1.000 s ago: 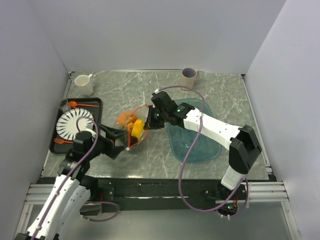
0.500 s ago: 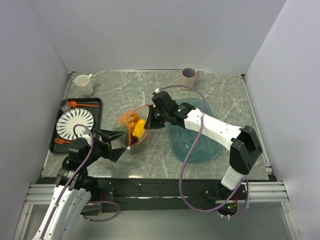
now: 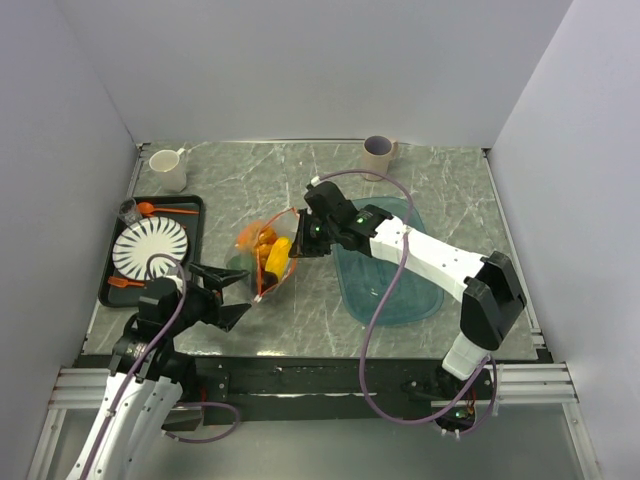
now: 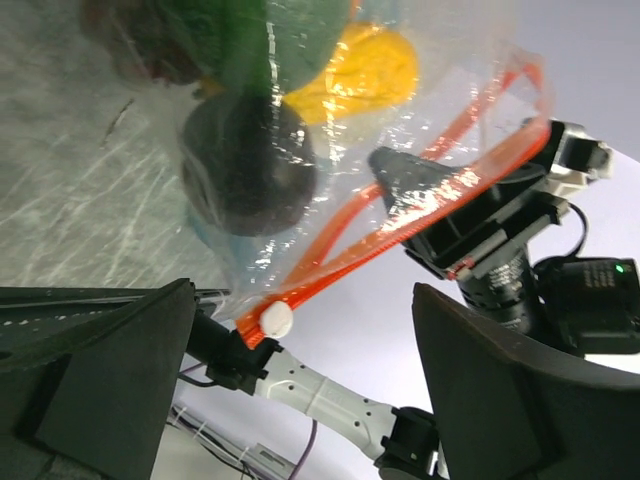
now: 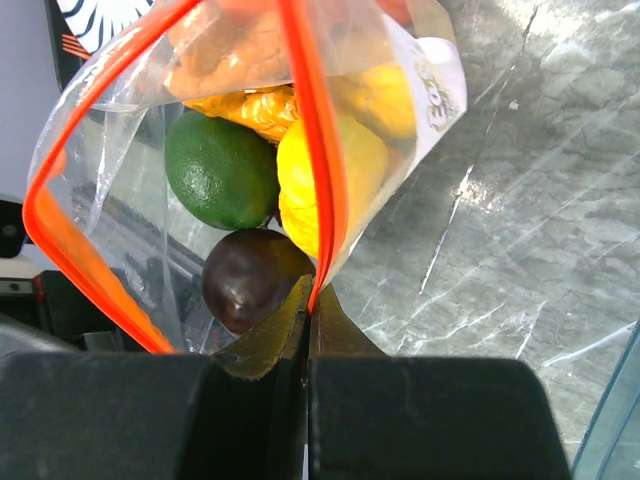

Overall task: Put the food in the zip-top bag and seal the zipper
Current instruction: Zip the zipper food storage bag at the center of the board.

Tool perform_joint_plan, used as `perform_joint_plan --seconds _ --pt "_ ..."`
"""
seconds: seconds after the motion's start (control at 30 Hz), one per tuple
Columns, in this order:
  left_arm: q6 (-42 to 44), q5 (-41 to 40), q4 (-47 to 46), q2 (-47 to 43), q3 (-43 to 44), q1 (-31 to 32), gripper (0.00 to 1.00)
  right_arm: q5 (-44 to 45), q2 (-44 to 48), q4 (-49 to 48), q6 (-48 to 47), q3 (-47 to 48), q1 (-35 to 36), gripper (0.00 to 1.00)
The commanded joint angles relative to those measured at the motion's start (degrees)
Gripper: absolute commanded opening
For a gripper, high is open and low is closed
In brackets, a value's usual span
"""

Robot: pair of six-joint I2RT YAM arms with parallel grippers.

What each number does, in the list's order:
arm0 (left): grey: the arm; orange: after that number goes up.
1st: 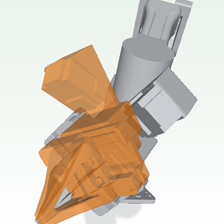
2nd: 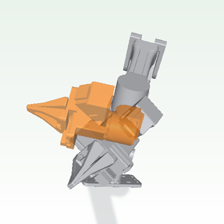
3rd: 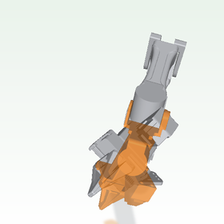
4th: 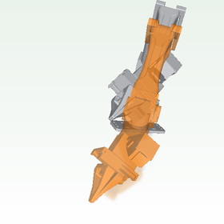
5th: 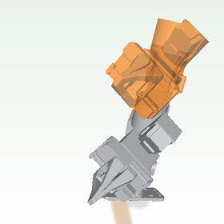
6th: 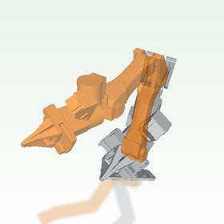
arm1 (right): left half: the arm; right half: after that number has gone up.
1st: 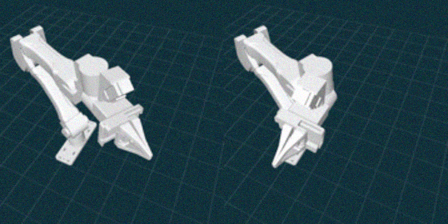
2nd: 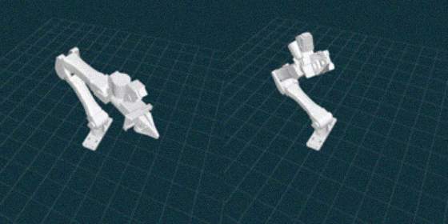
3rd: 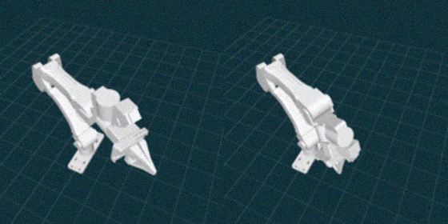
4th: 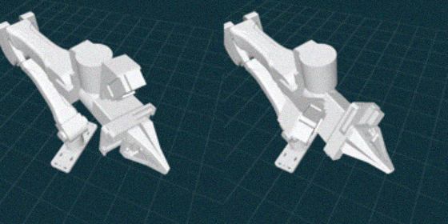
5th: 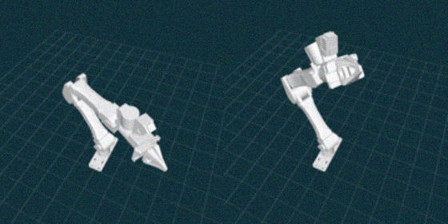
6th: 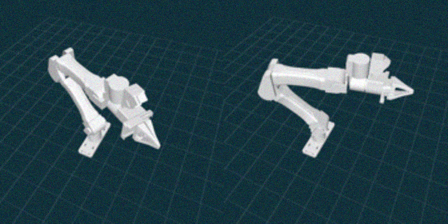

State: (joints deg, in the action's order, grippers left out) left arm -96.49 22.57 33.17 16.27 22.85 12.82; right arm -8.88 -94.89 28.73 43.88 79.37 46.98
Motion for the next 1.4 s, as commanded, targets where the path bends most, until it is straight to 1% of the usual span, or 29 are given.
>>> perform_joint_plan --seconds 0.0,0.1,0.23,0.27,0.37,0.43,0.67,0.77,0.8,0.9,0.97,1.0,1.07,1.1,1.17,1.2,1.23,1.33,1.37 --pt "2.7 -0.7 0.7 1.3 1.0 -0.3 0.92 0.8 3.8 -2.4 0.4 1.5 -1.1 0.0" --pt "3.8 0.1 -0.4 3.8 1.0 -0.3 0.9 0.4 3.7 -2.4 0.4 1.8 -1.2 0.0" --pt "3.4 0.5 -2.5 4.8 0.4 -0.3 0.79 0.3 3.4 -2.1 0.3 2.2 -1.2 0.0" --pt "3.0 0.5 -3.7 4.6 0.0 -0.3 0.78 0.0 3.4 -2.3 0.3 2.1 -1.2 0.0" --pt "1.3 0.4 -5.5 3.9 -1.6 -0.3 0.77 -1.3 3.5 -2.7 0.4 1.8 -1.2 0.0" --pt "0.6 0.2 -8.3 4.1 -2.5 -0.3 0.75 -1.4 3.5 -2.7 0.6 1.7 -1.2 0.0" --pt "2.5 -1.1 -8.7 7.1 -1.6 -0.1 0.72 -2.7 3.9 -3.2 0.7 1.4 -1.2 0.0" --pt "2.1 -0.8 -10.8 7.6 -2.5 0.2 0.68 -2.9 4.1 -3.4 0.9 1.4 -1.1 0.0" --pt "2.1 -0.6 -11.3 8.2 -3.1 0.4 0.63 -2.9 4.3 -3.6 0.8 1.4 -1.1 0.0" --pt "2.4 -1.5 -11.1 8.7 -3.0 1.2 0.57 -2.9 4.0 -3.2 0.7 1.7 -1.2 0.0" --pt "2.3 -1.7 -12.2 8.7 -3.2 1.7 0.5 -3.4 3.8 -3.1 0.7 2.0 -1.2 0.0" --pt "2.1 -1.9 -12.4 8.8 -3.4 1.9 0.45 -3.4 3.7 -3.0 0.6 2.1 -1.2 0.0" --pt "2.0 -2.1 -13.1 9.2 -3.5 2.4 0.39 -3.7 3.7 -3.4 0.7 2.0 -1.1 0.0" --pt "2.1 -2.2 -13.4 9.9 -3.4 2.6 0.28 -3.5 3.7 -3.3 0.7 2.0 -1.2 0.0" --pt "3.1 -2.4 -14.1 10.6 -3.3 3.2 0.18 -3.3 3.7 -3.2 0.6 2.4 -1.2 0.0" --pt "4.3 -2.4 -15.0 11.6 -2.8 3.4 0.05 -3.3 3.6 -3.2 0.5 2.5 -1.2 0.0" --pt "5.1 -3.1 -15.1 12.3 -2.4 3.4 0.01 -3.3 3.5 -3.0 0.2 2.6 -1.2 0.0" --pt "10.1 -5.2 -13.6 15.5 1.9 3.4 0.01 -2.6 3.1 -2.3 -0.3 2.9 -1.5 0.0" --pt "11.7 -6.3 -12.5 17.6 5.7 3.4 0.01 -2.4 3.1 -2.2 -0.4 2.8 -1.9 0.02"
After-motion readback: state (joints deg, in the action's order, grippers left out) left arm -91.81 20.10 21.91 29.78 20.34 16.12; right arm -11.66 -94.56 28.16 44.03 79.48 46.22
